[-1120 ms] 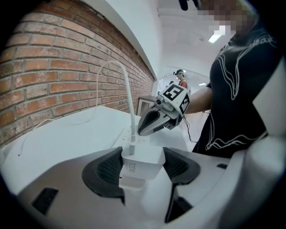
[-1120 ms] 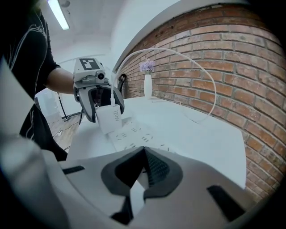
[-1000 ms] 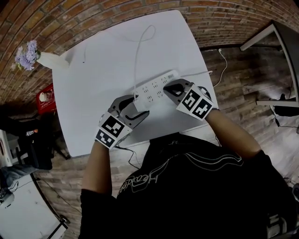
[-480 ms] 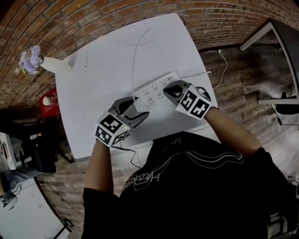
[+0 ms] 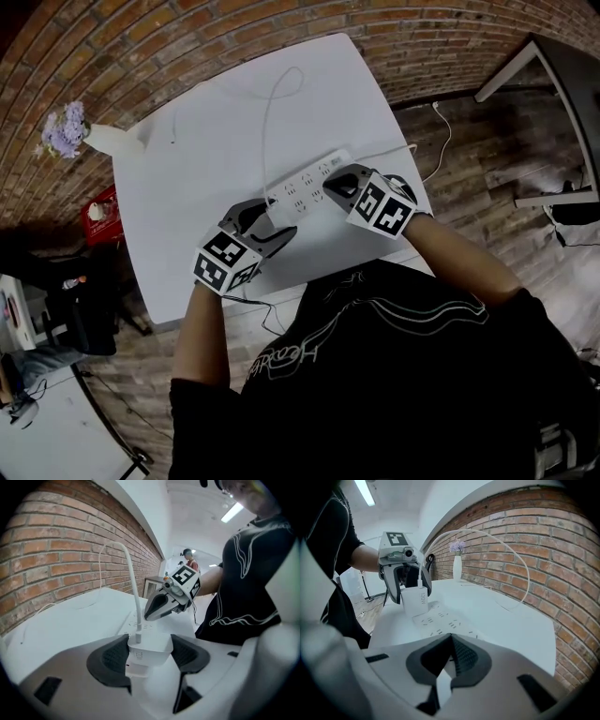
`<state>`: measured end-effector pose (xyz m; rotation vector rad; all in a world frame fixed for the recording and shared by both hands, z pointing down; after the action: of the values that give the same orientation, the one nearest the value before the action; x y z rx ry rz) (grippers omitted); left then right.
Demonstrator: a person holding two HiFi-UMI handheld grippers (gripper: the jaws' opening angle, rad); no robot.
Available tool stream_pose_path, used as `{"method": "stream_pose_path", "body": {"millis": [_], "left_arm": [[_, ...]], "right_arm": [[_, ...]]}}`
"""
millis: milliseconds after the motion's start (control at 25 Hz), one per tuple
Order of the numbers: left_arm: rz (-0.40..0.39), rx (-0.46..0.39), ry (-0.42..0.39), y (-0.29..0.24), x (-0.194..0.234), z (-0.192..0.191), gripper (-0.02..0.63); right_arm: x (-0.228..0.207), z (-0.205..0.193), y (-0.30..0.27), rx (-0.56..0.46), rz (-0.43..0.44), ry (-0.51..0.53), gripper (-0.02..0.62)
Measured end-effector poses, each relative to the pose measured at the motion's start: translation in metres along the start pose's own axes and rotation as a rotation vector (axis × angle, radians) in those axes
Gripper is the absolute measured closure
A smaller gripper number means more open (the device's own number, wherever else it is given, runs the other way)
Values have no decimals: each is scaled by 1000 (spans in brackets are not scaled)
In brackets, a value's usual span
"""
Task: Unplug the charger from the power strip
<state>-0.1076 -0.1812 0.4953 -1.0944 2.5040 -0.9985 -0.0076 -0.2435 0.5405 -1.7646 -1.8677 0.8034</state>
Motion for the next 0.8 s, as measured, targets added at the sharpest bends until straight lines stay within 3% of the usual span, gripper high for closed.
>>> {"method": "stream_pose_path", "body": {"millis": [80,240,320,560,640,760,800], "left_arm": [[9,-3,-21,0,-1,1,330],[91,59,-228,-2,-9,-3,331],[89,62,-226,-2,-10,-3,331],[13,25,-48,1,-1,0,330],[25,37,-86,1,-3,0,331],[78,95,-238,1,-7,-2,331],[81,100,-251,1,-7,-2,331]], "right_arm": [[0,-1,0,1,-2,-4,600],[0,0,-1,-5,4,-15,600],[0,-1,0,-8,-2,-15,600],[0,0,-1,-6,2,-21,600],[1,0,0,-6,1,-24,598],[1,1,0,-7,-3,-21,598],[0,1,0,-6,-6,-19,600]]}}
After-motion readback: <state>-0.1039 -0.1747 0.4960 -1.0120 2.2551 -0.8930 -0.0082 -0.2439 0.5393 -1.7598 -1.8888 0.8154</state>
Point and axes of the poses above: the fingertips, and each gripper's own axes: y backward along the fingers, x to its left, z out of its top, the point moved 3 cm from there along y, backward along the fingers, and after that the axes turned 9 degrees about z, right-handed, at the moved point
